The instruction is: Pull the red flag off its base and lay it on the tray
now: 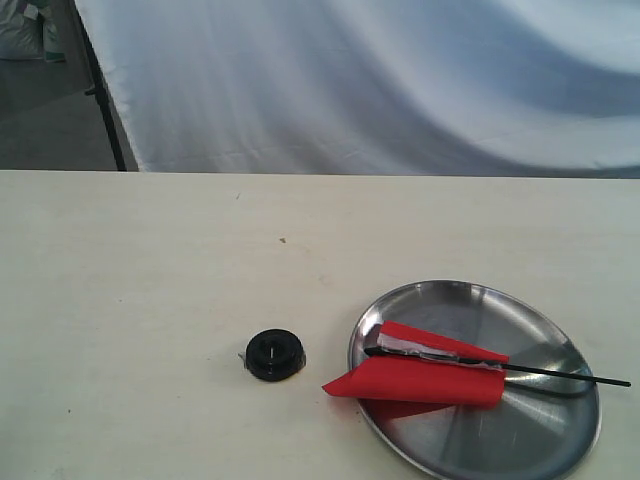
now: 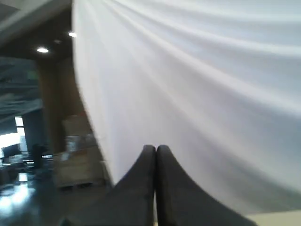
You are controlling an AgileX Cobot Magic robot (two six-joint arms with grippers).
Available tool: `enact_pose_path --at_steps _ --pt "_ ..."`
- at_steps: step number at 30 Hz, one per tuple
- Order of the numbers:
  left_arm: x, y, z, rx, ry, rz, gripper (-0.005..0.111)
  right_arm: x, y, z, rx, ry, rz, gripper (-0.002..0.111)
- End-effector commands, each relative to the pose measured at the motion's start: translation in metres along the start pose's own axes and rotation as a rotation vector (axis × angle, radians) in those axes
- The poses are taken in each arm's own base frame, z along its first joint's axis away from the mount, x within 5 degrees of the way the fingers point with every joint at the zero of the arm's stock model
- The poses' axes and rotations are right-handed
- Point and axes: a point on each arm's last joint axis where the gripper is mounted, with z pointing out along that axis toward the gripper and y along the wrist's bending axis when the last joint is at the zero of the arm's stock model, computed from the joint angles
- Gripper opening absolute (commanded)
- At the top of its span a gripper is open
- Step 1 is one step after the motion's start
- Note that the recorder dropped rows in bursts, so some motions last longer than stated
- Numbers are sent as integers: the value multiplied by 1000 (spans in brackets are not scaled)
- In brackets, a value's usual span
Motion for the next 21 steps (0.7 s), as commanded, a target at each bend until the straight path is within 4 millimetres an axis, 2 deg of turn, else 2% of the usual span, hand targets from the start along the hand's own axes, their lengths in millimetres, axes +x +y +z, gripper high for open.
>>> enact_pose_path --at_steps 1,7,10,16,21 --pt "1 0 0 8 -4 -5 0 13 -32 -7 350 156 -129 0" --pt "1 0 0 8 -4 -5 0 24 -44 -15 489 304 -123 0" --pt "1 0 0 8 -4 -5 0 25 -44 -16 483 341 -217 0" --pt "1 0 0 8 -4 -5 0 18 -40 -12 419 270 -323 0" --pt "1 0 0 8 -4 -5 0 17 -39 -11 416 261 -327 0"
